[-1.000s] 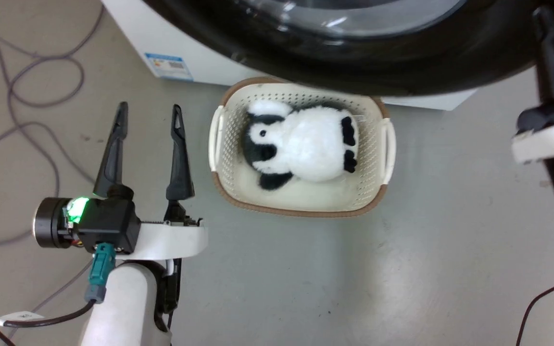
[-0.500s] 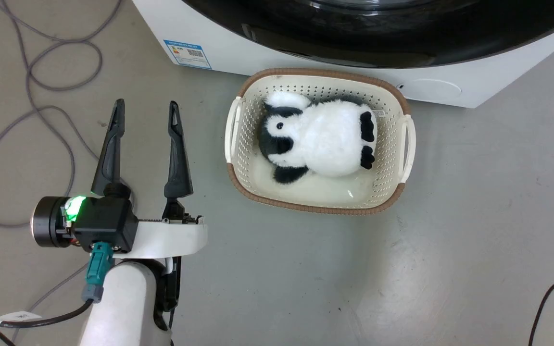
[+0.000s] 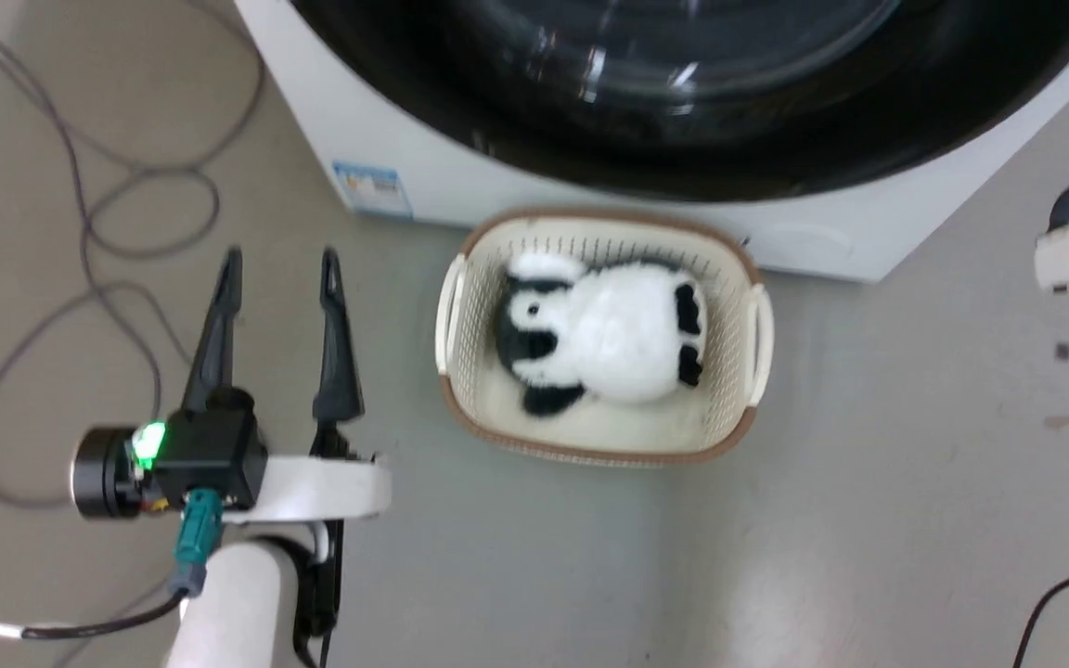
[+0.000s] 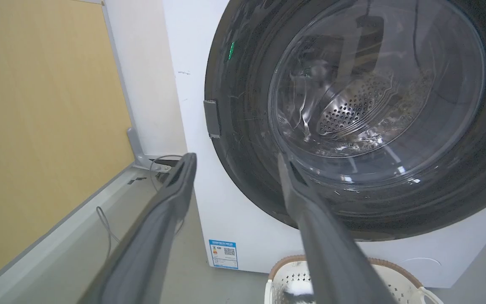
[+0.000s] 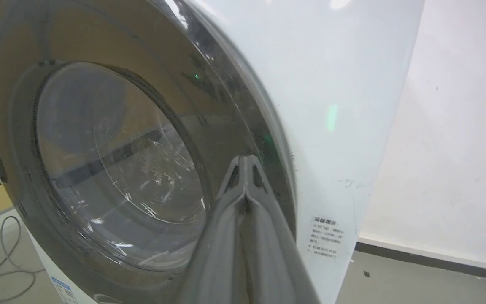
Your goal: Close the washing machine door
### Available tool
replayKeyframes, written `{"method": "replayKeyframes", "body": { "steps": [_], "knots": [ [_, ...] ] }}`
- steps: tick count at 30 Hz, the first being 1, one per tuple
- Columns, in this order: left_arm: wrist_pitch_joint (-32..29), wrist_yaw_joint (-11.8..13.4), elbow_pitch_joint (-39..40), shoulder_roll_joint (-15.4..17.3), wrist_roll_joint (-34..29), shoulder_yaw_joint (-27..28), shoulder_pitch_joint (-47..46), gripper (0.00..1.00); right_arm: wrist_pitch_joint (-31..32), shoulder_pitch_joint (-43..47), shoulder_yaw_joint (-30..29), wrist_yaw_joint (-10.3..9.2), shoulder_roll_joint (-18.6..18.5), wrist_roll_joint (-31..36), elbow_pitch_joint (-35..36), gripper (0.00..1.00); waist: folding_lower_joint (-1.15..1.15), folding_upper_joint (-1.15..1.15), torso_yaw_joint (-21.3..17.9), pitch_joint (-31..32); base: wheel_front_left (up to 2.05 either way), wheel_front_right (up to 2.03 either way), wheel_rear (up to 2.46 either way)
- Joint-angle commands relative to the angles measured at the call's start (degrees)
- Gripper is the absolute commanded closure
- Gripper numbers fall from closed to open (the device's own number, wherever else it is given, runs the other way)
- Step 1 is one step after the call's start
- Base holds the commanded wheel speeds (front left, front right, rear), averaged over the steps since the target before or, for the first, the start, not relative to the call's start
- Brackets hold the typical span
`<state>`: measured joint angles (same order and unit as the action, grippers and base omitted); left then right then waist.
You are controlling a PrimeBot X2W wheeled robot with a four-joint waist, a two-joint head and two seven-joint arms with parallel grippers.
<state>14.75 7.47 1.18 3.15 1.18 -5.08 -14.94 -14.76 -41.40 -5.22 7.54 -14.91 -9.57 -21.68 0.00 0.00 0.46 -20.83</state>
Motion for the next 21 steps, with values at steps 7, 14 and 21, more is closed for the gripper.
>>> {"method": "replayKeyframes", "body": {
  "steps": [7,14,21],
  "knots": [
    [0.25,0.37,-1.37,0.45,-0.29,0.81,4.43,0.00,-0.24,10.13,-2.42,-0.05,4.70,2.08,14.69,1.00,0.00,0.00,-2.73,8.81,0.00,0.00,0.00],
    [0.25,0.56,-2.28,0.54,-0.79,0.58,8.15,0.00,-0.24,20.13,-1.19,-0.05,8.74,3.19,19.68,0.00,0.00,0.00,-4.21,14.40,0.00,0.00,0.00],
    [0.25,1.32,-2.33,0.58,-1.06,0.15,11.37,0.00,-0.24,28.40,1.09,-0.05,11.02,2.52,19.23,0.00,0.00,0.00,-5.13,18.13,0.00,0.00,0.00]
  ]
}}
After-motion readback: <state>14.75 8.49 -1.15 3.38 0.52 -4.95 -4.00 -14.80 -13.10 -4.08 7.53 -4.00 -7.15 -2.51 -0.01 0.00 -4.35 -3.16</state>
